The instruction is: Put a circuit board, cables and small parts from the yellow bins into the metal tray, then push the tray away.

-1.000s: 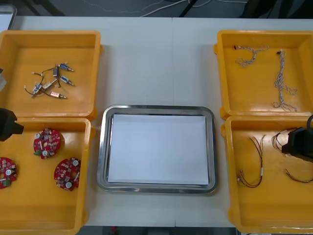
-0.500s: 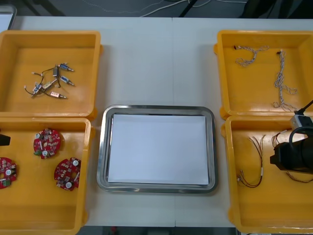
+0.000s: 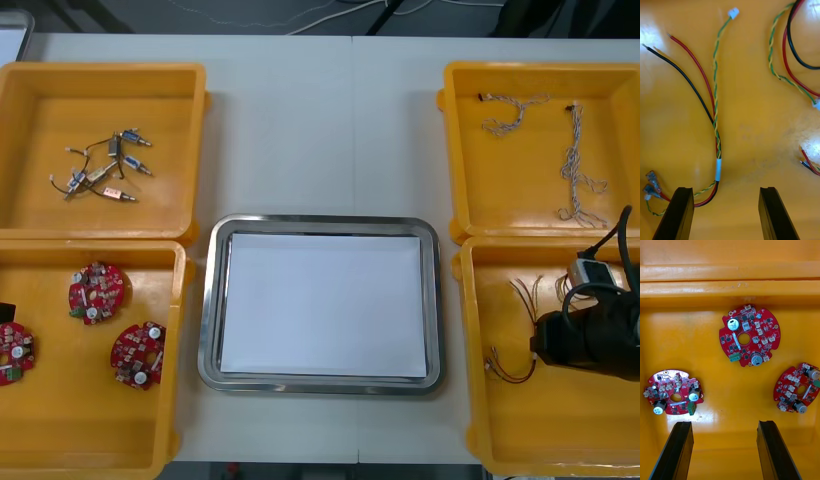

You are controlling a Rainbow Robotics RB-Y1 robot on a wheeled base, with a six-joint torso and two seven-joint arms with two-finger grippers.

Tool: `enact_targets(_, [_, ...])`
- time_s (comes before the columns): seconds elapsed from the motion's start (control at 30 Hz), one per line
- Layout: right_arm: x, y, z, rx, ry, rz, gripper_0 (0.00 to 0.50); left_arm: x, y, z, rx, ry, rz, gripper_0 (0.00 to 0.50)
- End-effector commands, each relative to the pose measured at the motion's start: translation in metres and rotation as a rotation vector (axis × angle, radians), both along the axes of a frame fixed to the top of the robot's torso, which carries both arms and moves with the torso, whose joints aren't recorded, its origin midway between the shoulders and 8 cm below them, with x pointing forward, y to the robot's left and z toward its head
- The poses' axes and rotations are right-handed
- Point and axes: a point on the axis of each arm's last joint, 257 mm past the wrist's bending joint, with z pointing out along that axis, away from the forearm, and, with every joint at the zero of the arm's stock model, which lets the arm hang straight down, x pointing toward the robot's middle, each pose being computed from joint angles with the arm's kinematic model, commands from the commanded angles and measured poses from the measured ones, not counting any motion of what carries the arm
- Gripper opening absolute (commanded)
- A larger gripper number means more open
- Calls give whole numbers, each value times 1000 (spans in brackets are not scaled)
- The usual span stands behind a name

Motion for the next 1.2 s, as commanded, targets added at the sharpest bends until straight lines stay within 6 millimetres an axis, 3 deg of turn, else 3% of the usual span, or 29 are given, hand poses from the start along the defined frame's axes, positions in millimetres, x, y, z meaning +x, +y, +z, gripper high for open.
enact_targets(0.03, [-13,6,-16,11,22,-12,500,-6,7,1,82,-49,-121,500])
enact_targets(0.53, [-13,16,-30,31,19,-26,500,-6,26,-24,51,-67,-147,500])
enact_targets(0.77, [-7,19,-38,40,4,-19,500,-11,22,-46,-31,-63,-25,500])
enact_targets(1.2, [-8,21,-45,12,8,-9,500,-9,33,-60,8,6,170,500])
